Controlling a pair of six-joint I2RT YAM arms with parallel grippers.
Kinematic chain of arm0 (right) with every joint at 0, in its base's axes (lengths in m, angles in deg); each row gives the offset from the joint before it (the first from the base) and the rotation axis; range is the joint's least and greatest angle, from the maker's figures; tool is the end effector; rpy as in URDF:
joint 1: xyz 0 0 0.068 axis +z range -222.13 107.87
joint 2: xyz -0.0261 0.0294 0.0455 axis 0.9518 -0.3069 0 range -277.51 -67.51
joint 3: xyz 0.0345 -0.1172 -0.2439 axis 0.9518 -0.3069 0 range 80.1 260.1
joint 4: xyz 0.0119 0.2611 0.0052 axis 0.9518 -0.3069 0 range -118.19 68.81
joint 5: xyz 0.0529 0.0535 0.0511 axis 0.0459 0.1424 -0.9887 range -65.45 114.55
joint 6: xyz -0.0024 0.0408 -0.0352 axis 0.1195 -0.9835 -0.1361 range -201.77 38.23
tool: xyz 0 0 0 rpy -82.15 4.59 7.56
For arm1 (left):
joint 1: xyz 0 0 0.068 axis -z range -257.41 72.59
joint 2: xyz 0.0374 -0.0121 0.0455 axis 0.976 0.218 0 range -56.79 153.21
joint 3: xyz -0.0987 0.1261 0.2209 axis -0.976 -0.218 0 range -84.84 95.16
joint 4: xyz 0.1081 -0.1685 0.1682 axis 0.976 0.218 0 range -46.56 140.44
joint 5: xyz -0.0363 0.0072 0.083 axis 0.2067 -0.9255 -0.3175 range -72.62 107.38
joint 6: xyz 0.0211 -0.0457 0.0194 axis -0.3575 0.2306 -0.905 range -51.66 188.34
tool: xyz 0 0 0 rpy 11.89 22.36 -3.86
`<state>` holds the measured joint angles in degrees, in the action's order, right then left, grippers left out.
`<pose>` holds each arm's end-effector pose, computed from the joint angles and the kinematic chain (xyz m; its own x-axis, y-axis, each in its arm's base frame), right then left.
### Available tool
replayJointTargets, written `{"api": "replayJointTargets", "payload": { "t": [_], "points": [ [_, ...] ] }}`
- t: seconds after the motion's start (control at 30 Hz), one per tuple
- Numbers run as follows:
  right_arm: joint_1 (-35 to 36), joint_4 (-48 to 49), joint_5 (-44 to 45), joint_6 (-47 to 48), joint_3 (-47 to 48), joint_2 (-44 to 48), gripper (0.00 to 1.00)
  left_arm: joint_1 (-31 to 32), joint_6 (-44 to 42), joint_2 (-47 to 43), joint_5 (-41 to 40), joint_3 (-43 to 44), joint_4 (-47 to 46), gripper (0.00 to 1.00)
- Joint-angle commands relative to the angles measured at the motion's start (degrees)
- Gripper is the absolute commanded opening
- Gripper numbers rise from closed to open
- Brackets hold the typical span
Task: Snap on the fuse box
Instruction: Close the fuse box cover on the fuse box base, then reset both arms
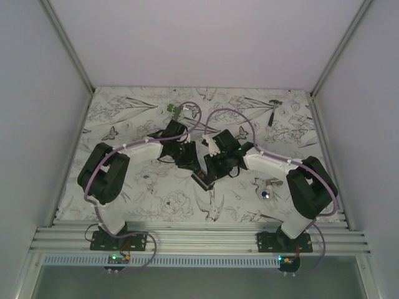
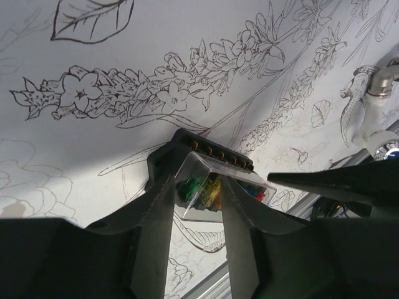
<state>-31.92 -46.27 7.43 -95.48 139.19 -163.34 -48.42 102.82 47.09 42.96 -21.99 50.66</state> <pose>0.2453 0.2210 0.1824 -0.8254 -0.4011 -0.3974 -0.5430 0.7567 0.3640 0.3233 -0.1968 0.1751 -0.9278 -0.0697 -0.3665 0.1982 0.7401 -0.6426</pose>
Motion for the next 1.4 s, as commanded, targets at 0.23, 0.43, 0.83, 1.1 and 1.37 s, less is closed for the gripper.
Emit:
{"api": "replayJointTargets", "payload": {
  "t": [0.23,0.43,0.83,1.1,1.37],
  "points": [
    [-10.95,14.22,29.19,-1.79,-8.29,13.45,0.63,-6.87,-2.09,-13.09,-15.93,-6.94,2.82,0.7],
    [-22.83,32.39,42.54,-3.11,-19.19,23.05,0.92,-18.46,-4.09,-26.17,-31.41,-16.14,0.23,0.92],
    [-31.94,72.8,48.74,4.73,-40.28,19.21,0.99,-29.17,-15.61,-31.8,-50.05,-32.03,-21.53,1.0],
    [-31.85,88.34,39.75,11.13,-44.41,12.81,0.99,-29.13,-24.98,-22.93,-41.58,-38.4,-43.43,1.0],
    [-35.81,90.82,27.66,10.79,-44.69,9.68,0.99,-26.7,-32.64,-17.67,-32.13,-41.6,-55.41,1.0]
  ]
}}
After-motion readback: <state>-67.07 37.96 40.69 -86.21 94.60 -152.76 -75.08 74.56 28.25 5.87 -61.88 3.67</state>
